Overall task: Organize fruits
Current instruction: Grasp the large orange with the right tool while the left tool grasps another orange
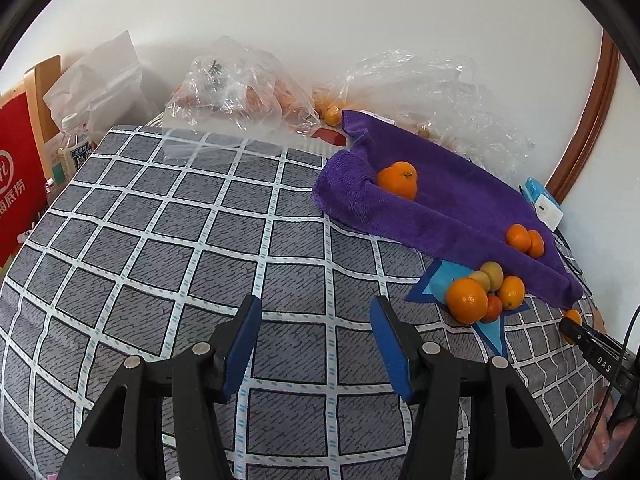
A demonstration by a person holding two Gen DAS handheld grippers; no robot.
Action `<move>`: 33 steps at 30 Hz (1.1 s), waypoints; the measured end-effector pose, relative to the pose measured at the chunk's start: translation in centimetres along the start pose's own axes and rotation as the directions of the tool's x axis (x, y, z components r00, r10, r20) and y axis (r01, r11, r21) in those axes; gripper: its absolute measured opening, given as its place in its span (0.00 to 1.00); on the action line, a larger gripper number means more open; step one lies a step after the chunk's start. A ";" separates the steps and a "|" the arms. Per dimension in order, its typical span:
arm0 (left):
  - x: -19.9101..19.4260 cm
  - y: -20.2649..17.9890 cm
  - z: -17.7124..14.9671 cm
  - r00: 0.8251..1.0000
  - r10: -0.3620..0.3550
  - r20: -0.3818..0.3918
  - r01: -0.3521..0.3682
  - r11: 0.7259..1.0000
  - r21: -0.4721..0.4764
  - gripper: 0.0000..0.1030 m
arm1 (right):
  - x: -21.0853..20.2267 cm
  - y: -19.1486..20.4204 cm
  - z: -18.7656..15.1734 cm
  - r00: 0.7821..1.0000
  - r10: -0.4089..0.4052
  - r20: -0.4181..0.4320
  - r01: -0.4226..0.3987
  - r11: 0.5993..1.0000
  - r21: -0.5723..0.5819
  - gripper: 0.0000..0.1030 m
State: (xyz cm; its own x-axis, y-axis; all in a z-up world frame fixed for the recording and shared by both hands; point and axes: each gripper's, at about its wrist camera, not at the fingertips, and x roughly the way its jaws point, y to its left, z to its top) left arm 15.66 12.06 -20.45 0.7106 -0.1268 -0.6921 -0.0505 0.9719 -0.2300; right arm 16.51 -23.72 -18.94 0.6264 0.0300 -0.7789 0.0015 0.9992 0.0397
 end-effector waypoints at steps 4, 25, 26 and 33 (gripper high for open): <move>-0.1 -1.6 -0.1 1.000 -0.011 -0.024 0.012 0.999 0.039 0.51 | -0.4 -0.3 0.1 1.000 0.007 0.010 -0.007 1.000 -0.018 0.31; 4.2 -10.3 0.6 0.984 -0.128 -0.120 0.138 0.988 0.075 0.40 | 1.3 -1.9 0.0 0.999 0.041 0.023 -0.041 0.999 0.019 0.31; 4.4 -10.4 0.6 0.984 -0.130 -0.121 0.140 0.987 0.083 0.31 | 1.3 -1.9 0.0 0.999 0.039 0.025 -0.040 0.999 0.015 0.31; 2.7 -9.2 1.2 0.990 -0.100 -0.098 0.110 0.988 0.106 0.32 | 1.2 -1.4 -0.2 0.999 0.033 0.031 -0.033 0.999 -0.020 0.31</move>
State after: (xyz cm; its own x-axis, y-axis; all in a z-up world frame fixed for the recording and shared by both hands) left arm 18.90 2.99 -19.36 0.6396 -0.2423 -0.7295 0.1031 0.9675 -0.2310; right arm 17.06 -25.11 -20.03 0.6499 0.0626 -0.7574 -0.0345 0.9980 0.0529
